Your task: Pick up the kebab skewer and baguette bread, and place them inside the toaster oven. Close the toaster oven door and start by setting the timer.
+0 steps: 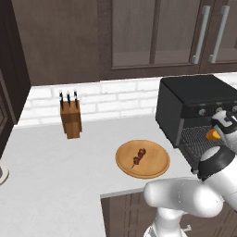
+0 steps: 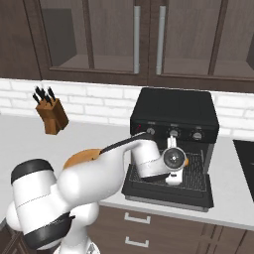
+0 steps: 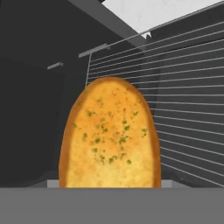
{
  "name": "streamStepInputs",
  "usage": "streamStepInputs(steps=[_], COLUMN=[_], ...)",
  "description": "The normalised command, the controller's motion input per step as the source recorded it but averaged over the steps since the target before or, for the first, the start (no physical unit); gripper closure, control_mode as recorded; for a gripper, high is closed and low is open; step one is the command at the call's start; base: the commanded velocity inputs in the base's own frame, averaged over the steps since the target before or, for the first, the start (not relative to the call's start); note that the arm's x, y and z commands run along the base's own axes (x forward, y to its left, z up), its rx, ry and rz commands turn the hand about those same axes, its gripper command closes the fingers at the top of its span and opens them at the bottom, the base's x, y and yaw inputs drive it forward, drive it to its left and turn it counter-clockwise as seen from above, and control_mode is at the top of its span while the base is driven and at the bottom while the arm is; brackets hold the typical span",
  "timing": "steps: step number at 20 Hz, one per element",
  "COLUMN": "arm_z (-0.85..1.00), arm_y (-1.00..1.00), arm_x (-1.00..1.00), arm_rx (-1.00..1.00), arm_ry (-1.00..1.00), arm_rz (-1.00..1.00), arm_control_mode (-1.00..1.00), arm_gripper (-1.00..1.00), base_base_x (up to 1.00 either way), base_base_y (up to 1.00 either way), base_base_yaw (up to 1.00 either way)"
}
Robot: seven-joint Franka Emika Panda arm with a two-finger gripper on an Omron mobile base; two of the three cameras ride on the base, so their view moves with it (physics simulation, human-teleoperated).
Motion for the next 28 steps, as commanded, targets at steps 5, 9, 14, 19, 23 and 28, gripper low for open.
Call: streamStepInputs(steps=[5, 9, 14, 19, 23, 28], arm_z=[0.01, 0.10, 0.06, 0.00, 0.00, 0.00], arm_y=[0.00, 0.01, 0.04, 0.10, 0.10, 0.00], arm_x=[0.00, 0.12, 0.28, 0.29, 0.26, 0.12], arm_rx=[0.00, 0.00, 0.00, 0.00, 0.00, 0.00], arm_ry=[0.01, 0.00, 0.00, 0.04, 0.07, 0.05], arm_rz=[0.00, -0.01, -0.02, -0.01, 0.00, 0.00], arm_control_mode=[-1.00, -1.00, -1.00, -1.00, -1.00, -1.00], arm_gripper=[1.00, 1.00, 1.00, 1.00, -1.00, -1.00], base_base_x=[0.00, 0.00, 0.00, 0.00, 0.00, 0.00], base_base_y=[0.00, 0.00, 0.00, 0.00, 0.00, 0.00], base_base_yaw=[0.00, 0.00, 0.00, 0.00, 0.00, 0.00])
